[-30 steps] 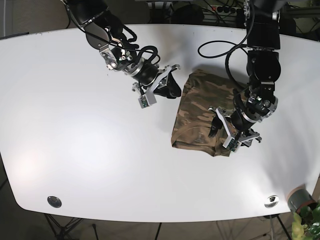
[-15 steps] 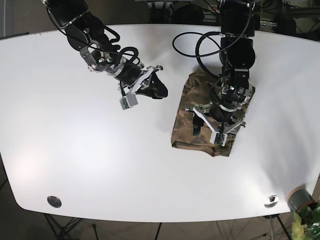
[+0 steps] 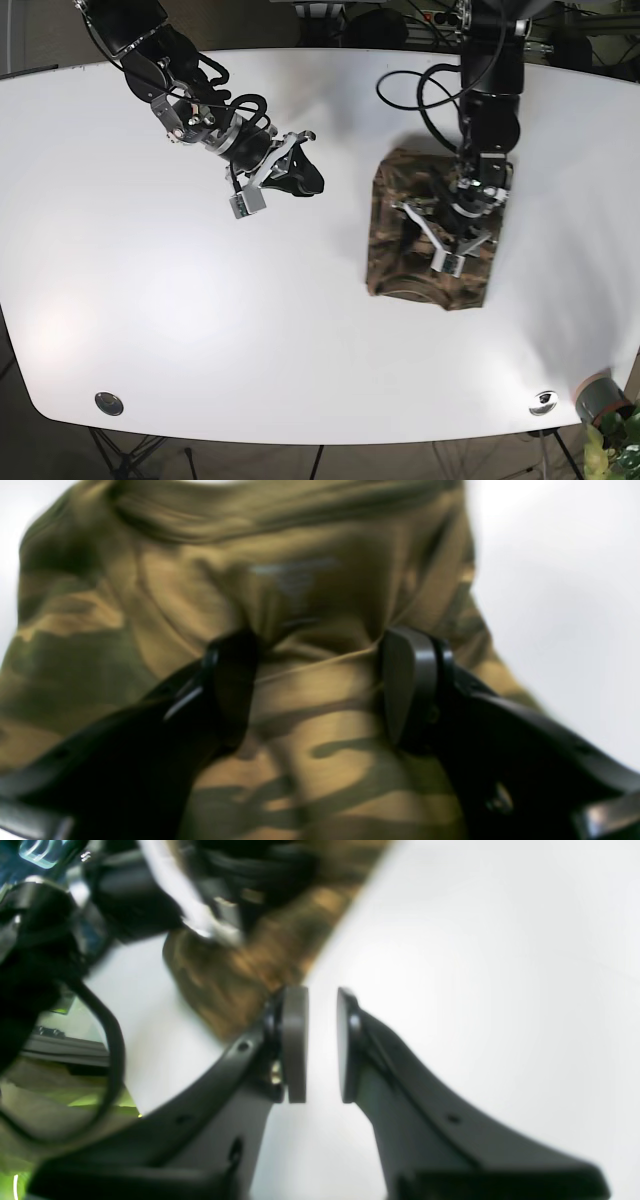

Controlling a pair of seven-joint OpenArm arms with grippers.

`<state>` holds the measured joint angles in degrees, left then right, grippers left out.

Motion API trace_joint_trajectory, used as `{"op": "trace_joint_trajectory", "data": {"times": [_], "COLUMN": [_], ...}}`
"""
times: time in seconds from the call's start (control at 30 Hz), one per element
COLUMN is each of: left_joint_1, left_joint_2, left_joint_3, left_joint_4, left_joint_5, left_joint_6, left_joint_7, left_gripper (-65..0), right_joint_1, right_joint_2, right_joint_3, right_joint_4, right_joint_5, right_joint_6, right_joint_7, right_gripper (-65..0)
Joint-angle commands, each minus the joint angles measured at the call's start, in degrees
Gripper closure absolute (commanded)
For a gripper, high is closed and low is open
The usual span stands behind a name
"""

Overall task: Fold the T-shirt properly
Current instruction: 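Push the folded bundle to the table edge with the left gripper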

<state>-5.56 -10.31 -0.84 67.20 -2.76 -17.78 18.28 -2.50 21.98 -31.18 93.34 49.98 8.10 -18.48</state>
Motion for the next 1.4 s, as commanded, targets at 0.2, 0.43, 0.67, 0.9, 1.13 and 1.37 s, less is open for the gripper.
{"op": "trace_joint_trajectory", "data": {"times": [0.2, 0.43, 0.67, 0.9, 1.13, 1.37], "left_joint_1": [1.65, 1.21, -1.43, -1.78, -3.01, -3.71], "left_joint_2": [-13.04, -25.43, -31.58, -35.54, -37.56, -37.21], "left_joint_3": [-11.51, -11.33, -11.33, -11.25, -11.69, -17.14], "left_joint_4": [-15.20, -25.84, -27.86, -27.77, -25.13, -15.29], "left_joint_5": [3.07, 2.90, 2.72, 3.07, 2.55, -2.64], "left_joint_6": [-11.89, -14.35, -14.44, -14.44, -16.81, -22.22], "left_joint_7": [9.01, -0.57, -4.26, -6.90, -7.95, -2.15], "left_gripper": [-37.1, -37.1, -37.1, -37.1, -37.1, -37.1], "right_joint_1": [0.09, -0.53, -0.71, -0.79, -0.79, -0.71], "right_joint_2": [0.04, -0.13, -0.22, -0.13, -0.22, -0.22], "right_joint_3": [0.19, 0.19, 0.19, 0.19, 0.19, 0.19], "right_joint_4": [1.39, 1.82, 2.88, 6.40, 7.63, 7.98], "right_joint_5": [0.88, 0.88, 0.79, 0.71, 0.62, 0.62], "right_joint_6": [1.00, 1.00, 0.65, 0.56, 0.47, 0.47], "right_joint_7": [1.29, 1.29, 1.38, 1.38, 1.38, 1.38], "right_gripper": [-8.7, -8.7, -8.7, -8.7, -8.7, -8.7]}}
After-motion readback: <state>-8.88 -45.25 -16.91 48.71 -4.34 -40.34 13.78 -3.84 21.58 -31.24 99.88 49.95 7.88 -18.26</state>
